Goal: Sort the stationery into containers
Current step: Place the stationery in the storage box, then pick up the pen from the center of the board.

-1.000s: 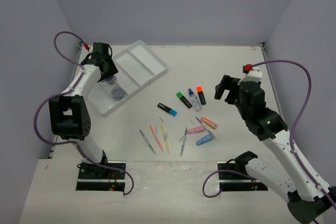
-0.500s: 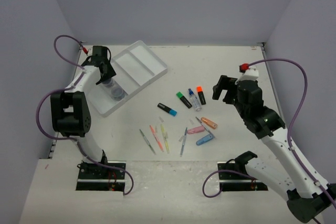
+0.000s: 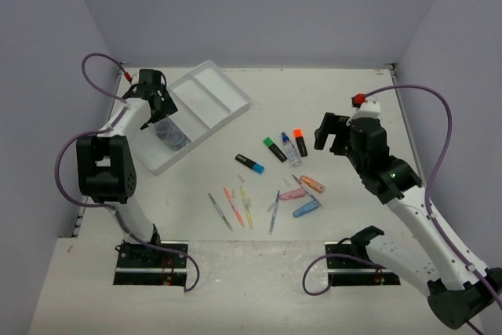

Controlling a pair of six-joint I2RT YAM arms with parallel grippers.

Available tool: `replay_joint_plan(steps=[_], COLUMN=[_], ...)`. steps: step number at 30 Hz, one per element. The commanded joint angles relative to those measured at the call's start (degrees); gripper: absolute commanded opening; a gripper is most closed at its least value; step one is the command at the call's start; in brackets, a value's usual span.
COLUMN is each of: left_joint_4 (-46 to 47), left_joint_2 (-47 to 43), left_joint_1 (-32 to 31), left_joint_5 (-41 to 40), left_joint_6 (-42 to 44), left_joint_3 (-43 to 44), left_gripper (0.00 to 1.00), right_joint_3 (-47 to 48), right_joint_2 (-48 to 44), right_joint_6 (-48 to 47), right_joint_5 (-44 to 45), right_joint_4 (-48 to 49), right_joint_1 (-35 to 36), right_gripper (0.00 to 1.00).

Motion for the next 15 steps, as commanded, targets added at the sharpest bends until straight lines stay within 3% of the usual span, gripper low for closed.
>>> replay_joint_plan(steps=[1, 3, 10, 15], left_joint_4=[-0.38, -1.15, -5.37, -5.24], left_joint_2=[-9.09, -14.30, -33.38, -49.17], left_joint_1=[0.45, -1.03, -9.01, -10.12], left_joint_5=[2.21, 4.37, 3.10, 6.99], left_joint_6=[-0.50, 0.75, 3.77, 7.29], left_joint_3=[2.80, 3.16, -0.24, -13.28], left_gripper=[0.95, 1.00, 1.00, 1.00], right_joint_3=[0.41, 0.23, 2.26, 3.74], right_joint_2=[1.13, 1.88, 7.30, 12.51], right_joint_6=[-1.08, -1.75, -1.05, -1.04], right_joint_5=[-1.02, -3.18, -10.41, -8.30], right_joint_4=[1.75, 2.65, 2.35, -0.92], right_joint_1=[-0.03, 0.00, 0.50, 4.07], right_gripper=[0.99, 0.99, 0.99, 0.99])
